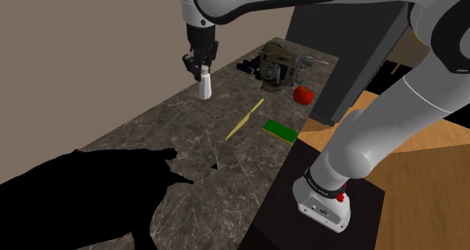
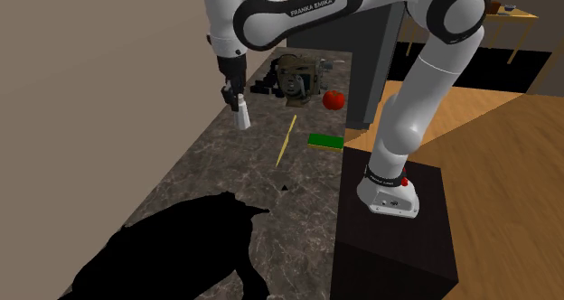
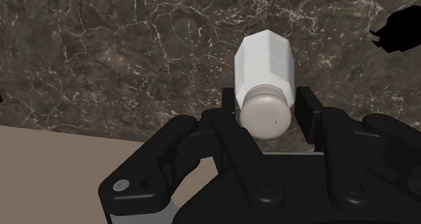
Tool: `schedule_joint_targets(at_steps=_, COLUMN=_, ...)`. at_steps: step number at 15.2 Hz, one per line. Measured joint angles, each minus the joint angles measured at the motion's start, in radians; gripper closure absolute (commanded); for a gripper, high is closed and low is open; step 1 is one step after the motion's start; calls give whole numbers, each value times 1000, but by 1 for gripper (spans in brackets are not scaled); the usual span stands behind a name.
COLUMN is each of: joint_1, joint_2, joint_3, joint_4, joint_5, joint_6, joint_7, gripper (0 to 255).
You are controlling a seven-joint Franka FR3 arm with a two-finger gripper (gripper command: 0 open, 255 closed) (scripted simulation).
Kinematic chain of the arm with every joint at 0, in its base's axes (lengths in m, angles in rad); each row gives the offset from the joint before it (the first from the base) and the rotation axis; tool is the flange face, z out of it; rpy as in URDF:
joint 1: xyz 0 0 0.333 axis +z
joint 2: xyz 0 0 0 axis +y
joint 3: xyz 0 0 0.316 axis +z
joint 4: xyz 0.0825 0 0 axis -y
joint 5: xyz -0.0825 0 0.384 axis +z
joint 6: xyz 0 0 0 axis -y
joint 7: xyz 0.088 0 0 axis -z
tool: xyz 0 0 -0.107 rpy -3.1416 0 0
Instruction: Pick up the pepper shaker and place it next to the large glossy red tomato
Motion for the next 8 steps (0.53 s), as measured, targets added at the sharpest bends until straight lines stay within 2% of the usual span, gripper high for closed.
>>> schedule_joint_targets(at_steps=8, joint_1=-64, joint_2=-134, joint_3=-136, joint_4=-144, joint_5=-1, joint_6=29, joint_7=-201, gripper=255)
